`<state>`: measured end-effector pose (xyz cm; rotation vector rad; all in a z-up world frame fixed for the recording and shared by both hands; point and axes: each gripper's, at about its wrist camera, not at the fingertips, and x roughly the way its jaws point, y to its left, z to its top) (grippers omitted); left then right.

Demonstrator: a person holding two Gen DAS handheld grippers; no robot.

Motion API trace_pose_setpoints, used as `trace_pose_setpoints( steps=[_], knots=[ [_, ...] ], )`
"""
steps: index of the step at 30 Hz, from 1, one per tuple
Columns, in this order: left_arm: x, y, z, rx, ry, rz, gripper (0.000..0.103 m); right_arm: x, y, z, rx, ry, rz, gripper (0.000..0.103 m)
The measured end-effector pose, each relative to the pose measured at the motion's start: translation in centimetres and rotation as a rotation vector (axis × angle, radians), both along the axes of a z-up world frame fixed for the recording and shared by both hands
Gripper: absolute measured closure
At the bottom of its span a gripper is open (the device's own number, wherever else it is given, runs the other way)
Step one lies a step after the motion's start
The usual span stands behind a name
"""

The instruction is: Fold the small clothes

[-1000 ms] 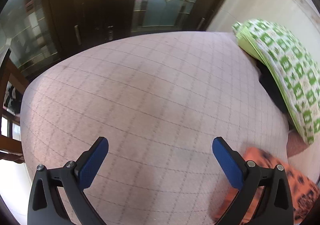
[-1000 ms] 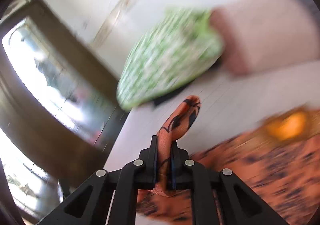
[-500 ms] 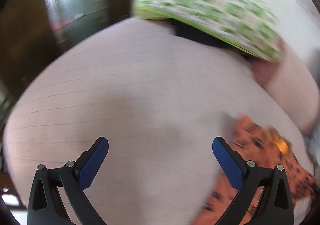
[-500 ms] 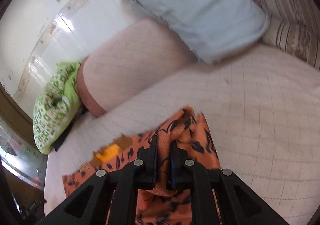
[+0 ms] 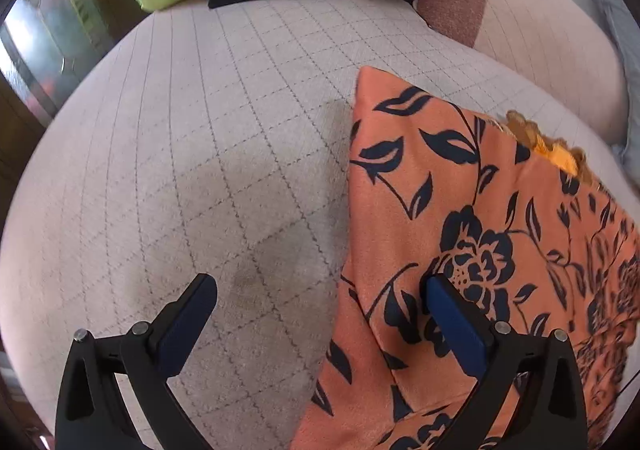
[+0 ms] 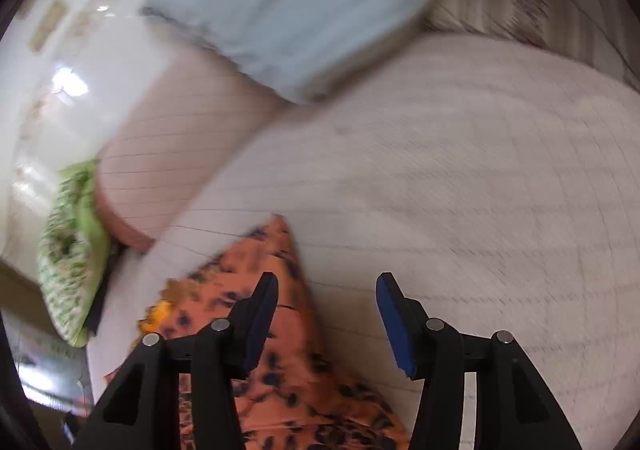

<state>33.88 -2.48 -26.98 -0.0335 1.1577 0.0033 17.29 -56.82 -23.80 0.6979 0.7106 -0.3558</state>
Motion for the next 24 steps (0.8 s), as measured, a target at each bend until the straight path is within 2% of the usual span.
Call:
trace_pose_setpoints(
  steps=[2,5,8,9,11,12,14,17,19,21,24],
  knots=[
    [0.2,0.2,0.1,-0.004,0.003,0.001,0.0,2.0,2.4,0.9,-0.079,-0.01,0.088,0.049],
    [0.6,0.4,0.1,0.006,-0.006,-0.001,0.0,5.9,5.3,-0.8,-0.075,0.017,0.183,0.054],
    [1.1,0.1,0.0,0.009,-0.009,-0.008,0.0,10.1,7.1,-5.3,-0.067,0.182,0.227,0.059],
    [1.1,0.1,0.0,0.003,-0.006,-0.01,0.0,11.1,7.4,-6.9,-0.09,0.229,0.225,0.059],
    [1.4,0.2,-0.5,-0.013,0.0,-0.012,0.0,12.2,8.4,-6.8,-0.219,0.2,0.219,0.06],
    [1.5,0.4,-0.5,-0.02,0.003,-0.011,0.0,12.7,8.7,-6.6,-0.24,0.221,0.212,0.06],
    [1.5,0.6,-0.4,-0.016,-0.003,-0.005,0.0,13.2,9.0,-6.0,-0.222,0.253,0.185,0.059],
    [1.4,0.6,0.6,0.043,-0.052,0.006,0.0,12.7,11.0,-3.3,-0.206,0.131,0.253,0.059],
    [1.2,0.3,1.3,0.082,-0.094,0.003,0.0,12.4,13.9,-2.1,-0.217,0.09,0.331,0.059],
    [1.0,-0.1,1.3,0.105,-0.098,-0.017,0.0,12.3,16.8,-2.8,-0.202,0.109,0.416,0.059],
    [1.3,-0.3,0.0,0.13,-0.048,-0.028,0.0,11.8,20.2,-5.9,-0.255,0.233,0.489,0.058]
  ],
)
